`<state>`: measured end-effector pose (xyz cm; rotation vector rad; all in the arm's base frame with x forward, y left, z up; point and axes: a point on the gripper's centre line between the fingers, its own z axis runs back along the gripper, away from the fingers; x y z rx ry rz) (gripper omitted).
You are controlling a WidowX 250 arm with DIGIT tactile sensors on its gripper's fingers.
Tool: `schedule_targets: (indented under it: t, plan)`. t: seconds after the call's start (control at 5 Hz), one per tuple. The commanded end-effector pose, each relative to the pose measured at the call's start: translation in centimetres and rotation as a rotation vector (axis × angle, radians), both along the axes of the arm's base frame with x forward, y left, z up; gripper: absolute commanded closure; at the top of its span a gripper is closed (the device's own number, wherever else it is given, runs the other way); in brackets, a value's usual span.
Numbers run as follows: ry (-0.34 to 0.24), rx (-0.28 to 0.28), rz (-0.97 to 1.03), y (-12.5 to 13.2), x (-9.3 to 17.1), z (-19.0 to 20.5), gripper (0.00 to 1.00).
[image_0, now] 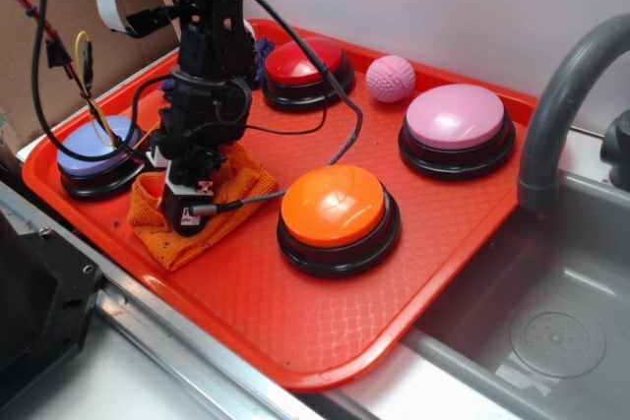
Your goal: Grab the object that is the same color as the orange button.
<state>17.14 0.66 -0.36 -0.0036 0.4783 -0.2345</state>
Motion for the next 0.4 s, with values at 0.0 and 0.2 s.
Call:
schedule_targets:
  t: [0.0, 0.2]
  plan:
    - [-0.22, -0.006, 0.011, -0.8, 0.2, 9.7, 1.0]
    - [-0.317, -0.039, 0.086, 0.0, -0.5, 14.7, 1.0]
